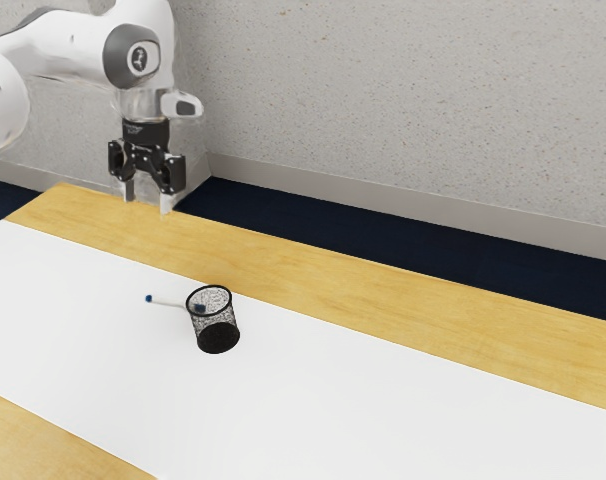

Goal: Take the marker out of the pen holder and place it to the left of the pen holder.

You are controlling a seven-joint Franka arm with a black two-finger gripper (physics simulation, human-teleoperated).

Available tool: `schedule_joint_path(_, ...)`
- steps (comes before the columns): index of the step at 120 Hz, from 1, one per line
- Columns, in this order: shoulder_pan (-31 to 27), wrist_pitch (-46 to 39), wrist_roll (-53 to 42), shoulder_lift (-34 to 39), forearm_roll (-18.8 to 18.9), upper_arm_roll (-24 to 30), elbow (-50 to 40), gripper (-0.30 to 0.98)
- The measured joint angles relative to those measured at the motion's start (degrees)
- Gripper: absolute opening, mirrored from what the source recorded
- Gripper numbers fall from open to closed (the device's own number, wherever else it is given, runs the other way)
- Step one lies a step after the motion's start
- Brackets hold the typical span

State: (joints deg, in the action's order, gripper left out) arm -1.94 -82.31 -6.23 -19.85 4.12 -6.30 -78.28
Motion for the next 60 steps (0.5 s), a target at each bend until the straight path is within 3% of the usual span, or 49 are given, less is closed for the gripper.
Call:
schedule_joint_path(31, 2.6, 4.0, -5.8, 12.8, -2.0, -0.1, 0.9, 0.65)
schedule_joint_path(60, 2.9, -2.5, -8.0, 12.1, -1.0, -0.5, -3.5, 0.67)
